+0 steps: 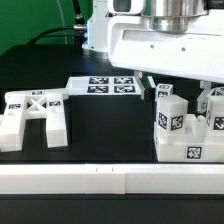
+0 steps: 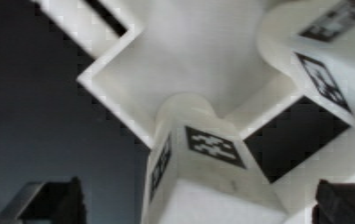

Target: Assemble chair

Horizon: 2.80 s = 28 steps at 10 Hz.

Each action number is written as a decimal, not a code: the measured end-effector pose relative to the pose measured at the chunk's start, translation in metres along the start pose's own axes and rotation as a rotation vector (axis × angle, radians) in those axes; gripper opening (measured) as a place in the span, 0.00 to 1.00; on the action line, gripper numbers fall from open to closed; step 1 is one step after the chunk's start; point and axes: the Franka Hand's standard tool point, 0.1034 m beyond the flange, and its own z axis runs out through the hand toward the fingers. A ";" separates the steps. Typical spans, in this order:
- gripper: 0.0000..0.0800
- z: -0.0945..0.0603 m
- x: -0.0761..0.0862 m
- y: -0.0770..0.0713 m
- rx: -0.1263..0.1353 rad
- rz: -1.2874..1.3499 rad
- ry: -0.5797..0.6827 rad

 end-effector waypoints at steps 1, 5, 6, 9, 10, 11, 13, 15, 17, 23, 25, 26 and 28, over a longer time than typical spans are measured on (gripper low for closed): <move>0.81 0.001 0.002 0.001 0.001 -0.084 0.004; 0.81 0.001 0.001 0.001 -0.008 -0.434 0.004; 0.81 0.001 0.000 0.001 -0.008 -0.477 0.003; 0.81 0.001 0.001 0.001 -0.015 -0.695 0.005; 0.81 0.001 0.001 0.001 -0.019 -0.734 0.007; 0.81 0.001 0.001 0.001 -0.019 -0.732 0.006; 0.70 0.002 0.001 0.001 -0.019 -0.722 0.005; 0.36 0.002 0.001 0.002 -0.019 -0.701 0.005; 0.36 0.002 0.001 0.001 -0.016 -0.561 0.006; 0.36 0.002 0.000 -0.001 -0.014 -0.145 0.008; 0.36 0.002 -0.001 -0.002 -0.012 -0.033 0.008; 0.36 0.002 -0.002 -0.003 -0.011 0.034 0.009; 0.36 0.002 -0.003 -0.003 -0.009 0.255 0.005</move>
Offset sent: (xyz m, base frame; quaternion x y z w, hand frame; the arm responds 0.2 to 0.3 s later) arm 0.0046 0.0097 0.0001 0.0111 -0.0059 -0.2302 0.9731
